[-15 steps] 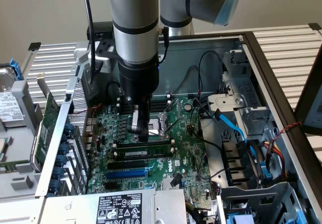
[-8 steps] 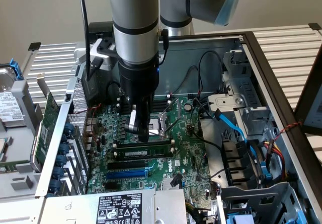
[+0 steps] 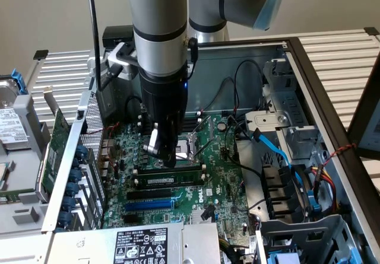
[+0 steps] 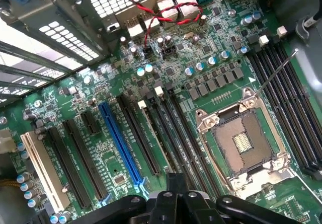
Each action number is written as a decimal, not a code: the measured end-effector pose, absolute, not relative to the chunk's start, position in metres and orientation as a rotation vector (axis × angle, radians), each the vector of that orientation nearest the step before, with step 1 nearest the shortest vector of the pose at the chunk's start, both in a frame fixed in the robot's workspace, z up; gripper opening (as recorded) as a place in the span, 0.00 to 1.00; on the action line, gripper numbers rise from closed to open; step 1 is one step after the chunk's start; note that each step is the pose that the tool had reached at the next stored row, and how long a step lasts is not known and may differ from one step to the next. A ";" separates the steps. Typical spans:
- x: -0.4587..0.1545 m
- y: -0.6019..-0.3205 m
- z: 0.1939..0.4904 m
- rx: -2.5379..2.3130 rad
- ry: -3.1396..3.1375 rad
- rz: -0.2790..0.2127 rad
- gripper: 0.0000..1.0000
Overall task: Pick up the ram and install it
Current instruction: 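Press down the ram until it locks into place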
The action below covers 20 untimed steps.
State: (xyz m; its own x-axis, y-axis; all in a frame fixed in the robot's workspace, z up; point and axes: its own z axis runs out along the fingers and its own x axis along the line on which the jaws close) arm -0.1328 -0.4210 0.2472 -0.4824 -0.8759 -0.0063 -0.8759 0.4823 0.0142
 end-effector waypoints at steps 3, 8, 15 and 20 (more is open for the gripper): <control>-0.133 -0.421 0.247 1.534 -2.740 -0.024 0.10; -0.133 -0.421 0.246 1.433 -2.795 -0.024 0.10; -0.133 -0.422 0.244 1.265 -2.876 -0.024 0.10; -0.133 -0.422 0.244 1.142 -2.927 -0.024 0.10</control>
